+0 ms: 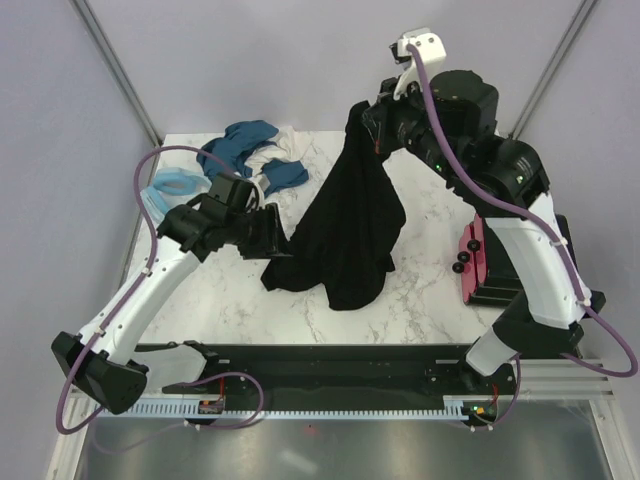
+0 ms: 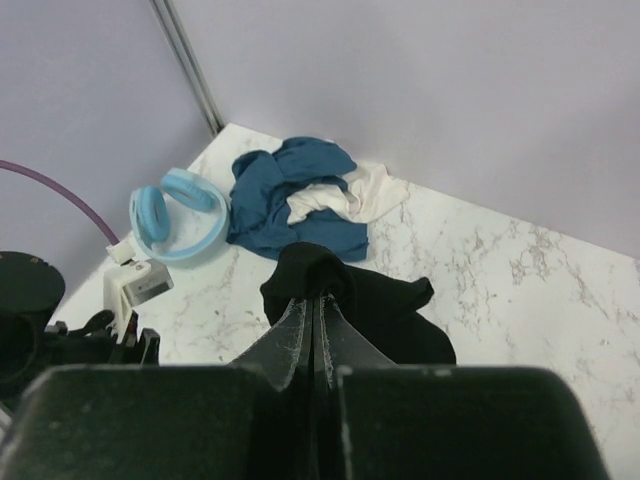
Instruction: Fold and stack the t-shirts
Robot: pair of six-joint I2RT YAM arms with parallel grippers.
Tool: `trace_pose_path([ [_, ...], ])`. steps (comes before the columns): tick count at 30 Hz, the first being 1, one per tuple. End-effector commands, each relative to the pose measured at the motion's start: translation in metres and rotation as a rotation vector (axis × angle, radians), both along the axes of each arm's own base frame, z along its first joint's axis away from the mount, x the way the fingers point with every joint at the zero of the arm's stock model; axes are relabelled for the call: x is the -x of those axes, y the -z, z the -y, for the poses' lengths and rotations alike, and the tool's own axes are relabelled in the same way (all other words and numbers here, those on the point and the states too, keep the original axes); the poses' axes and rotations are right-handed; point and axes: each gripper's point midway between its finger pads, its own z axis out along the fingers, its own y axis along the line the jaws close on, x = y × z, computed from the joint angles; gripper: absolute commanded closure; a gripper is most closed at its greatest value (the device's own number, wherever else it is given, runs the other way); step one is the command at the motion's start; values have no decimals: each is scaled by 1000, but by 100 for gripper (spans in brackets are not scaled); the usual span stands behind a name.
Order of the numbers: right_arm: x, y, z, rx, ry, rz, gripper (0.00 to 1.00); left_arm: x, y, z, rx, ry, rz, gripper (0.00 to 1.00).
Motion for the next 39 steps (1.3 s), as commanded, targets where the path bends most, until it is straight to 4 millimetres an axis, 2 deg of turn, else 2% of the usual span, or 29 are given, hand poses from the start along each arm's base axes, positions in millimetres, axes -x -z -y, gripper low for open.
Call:
trace_pose_path([
  [1,-9,11,0,65,24,-4,100,21,-7,41,47,119,6,46],
  [3,-15,33,-4,122,24,-39,100,28,-5,56,34,159,-1,46],
  [5,-20,58,-13,169,7,-91,100,36,10,74,-8,198,-29,46],
  [7,-20,75,-22,190,-27,-138,100,41,21,87,-38,226,-41,46],
  [9,-20,88,-31,194,-57,-181,100,34,27,98,-62,208,-51,46],
  [10,-19,92,-34,198,-68,-194,100,28,30,97,-93,181,-34,46],
  [14,-11,121,-43,228,-120,-281,100,2,13,92,-116,35,39,46],
  [16,-1,127,-43,226,-147,-318,100,-6,12,91,-133,14,56,45],
  [17,2,136,-42,239,-150,-338,100,-10,9,93,-131,13,60,45],
  [21,15,131,-25,229,-126,-331,100,-14,31,108,-152,43,-19,46],
  [22,14,128,-19,232,-95,-317,100,-14,48,116,-167,62,-74,46],
  [24,13,122,-9,239,-60,-296,100,-11,59,128,-162,101,-122,47],
  [25,12,120,-6,246,-45,-285,100,-9,71,134,-168,120,-158,47],
  [28,10,114,0,260,-28,-266,100,-11,84,142,-175,150,-172,45],
  [36,-1,110,2,280,3,-258,100,-13,111,143,-215,163,-197,42],
  [39,-3,113,-1,282,-4,-267,100,-11,128,141,-241,175,-220,42],
])
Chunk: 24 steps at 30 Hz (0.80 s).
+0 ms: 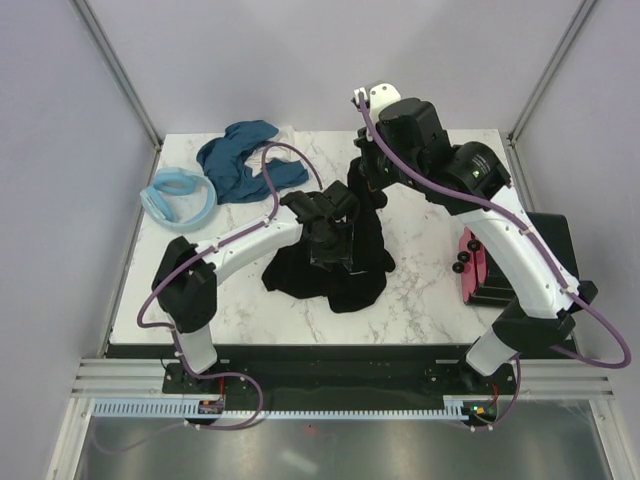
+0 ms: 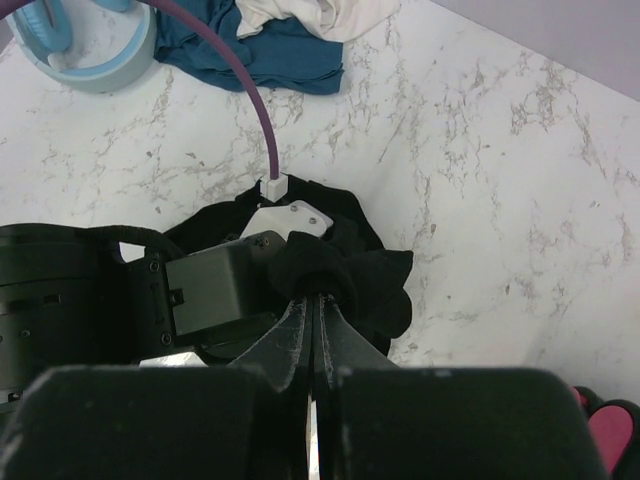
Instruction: Fold and stack the t-shirts
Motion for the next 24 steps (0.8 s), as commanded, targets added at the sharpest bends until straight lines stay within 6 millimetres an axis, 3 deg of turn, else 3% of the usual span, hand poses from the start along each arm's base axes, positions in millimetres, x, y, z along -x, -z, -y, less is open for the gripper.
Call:
trace_pose_path([
  [1,-7,-9,2,-5,16,31,100,3,23,5,-15,35,-29,43],
  [5,-16,-1,2,20,33,24,100,7,33,10,-28,68,-40,43],
  [9,-25,-5,0,-1,46,35,100,13,44,13,-52,79,-58,43],
  [15,-26,-17,0,-29,45,56,100,17,64,5,-107,57,-85,43],
  [24,-29,-12,8,-21,57,45,100,25,83,-16,-186,78,-97,44],
])
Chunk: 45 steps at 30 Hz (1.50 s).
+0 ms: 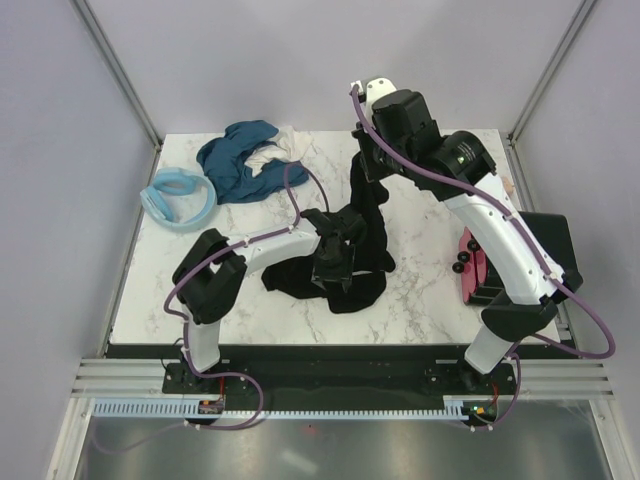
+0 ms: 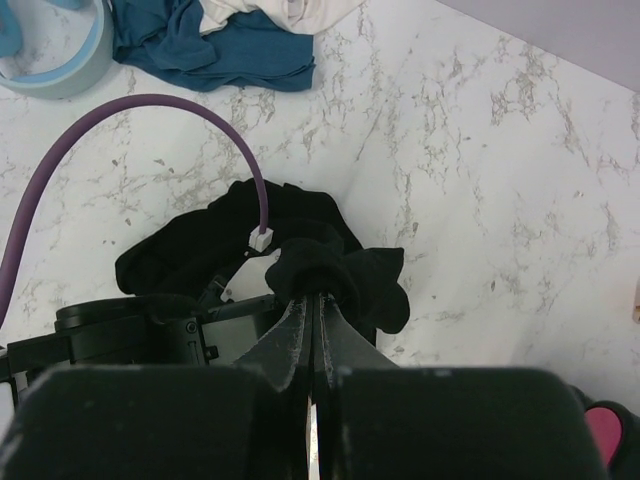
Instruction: Fold and stack the t-shirts
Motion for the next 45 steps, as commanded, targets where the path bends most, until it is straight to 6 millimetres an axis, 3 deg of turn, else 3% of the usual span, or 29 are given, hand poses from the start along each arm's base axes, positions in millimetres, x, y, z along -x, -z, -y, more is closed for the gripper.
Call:
trace_pose_path([
  [1,0,-27,5,-57,7,69,100,5,15,-13,-64,38,-2,44],
  [6,1,-27,4,-68,5,69,100,4,22,-15,-82,33,-6,46],
  [8,1,-26,5,-66,9,65,100,3,26,-14,-88,44,-11,67],
  [9,2,-25,6,-65,9,64,100,4,28,-16,-96,47,-13,90],
  [10,1,-23,6,-62,9,59,100,4,28,-17,-99,45,-14,98],
  [13,2,-17,8,-49,20,49,100,3,25,-26,-122,24,18,98],
  [16,1,-14,12,-48,39,48,100,-5,7,-37,-132,1,88,98],
  [20,-1,-11,26,-26,99,61,100,-24,-51,-64,-125,-82,228,98],
  [21,-3,-7,33,-9,127,60,100,-40,-86,-79,-86,-152,308,98],
  [22,-1,-9,39,-9,139,67,100,-47,-102,-91,-71,-185,343,98],
  [23,0,-9,42,-9,152,70,100,-51,-119,-106,-66,-219,367,98],
  [24,-2,-5,50,4,177,68,100,-66,-155,-131,-31,-292,453,98],
  [26,0,-10,62,3,208,87,100,-82,-187,-172,-40,-393,524,98],
  [27,-1,-7,67,15,230,87,100,-84,-216,-191,-48,-435,591,98],
  [29,-1,-13,85,28,297,121,100,-90,-241,-224,-102,-487,655,98],
  [30,-3,-12,94,40,326,125,100,-90,-264,-238,-129,-518,706,98],
  [32,-1,-20,109,41,384,155,100,-93,-299,-262,-134,-582,784,98],
  [35,0,-28,127,53,452,187,100,-89,-334,-283,-140,-641,866,98],
  [37,2,-36,132,38,463,205,100,-86,-345,-287,-125,-665,891,98],
  [40,3,-41,125,1,429,208,100,-85,-351,-276,-66,-611,890,98],
  [45,0,-30,90,-87,312,145,100,-79,-335,-226,118,-381,772,98],
])
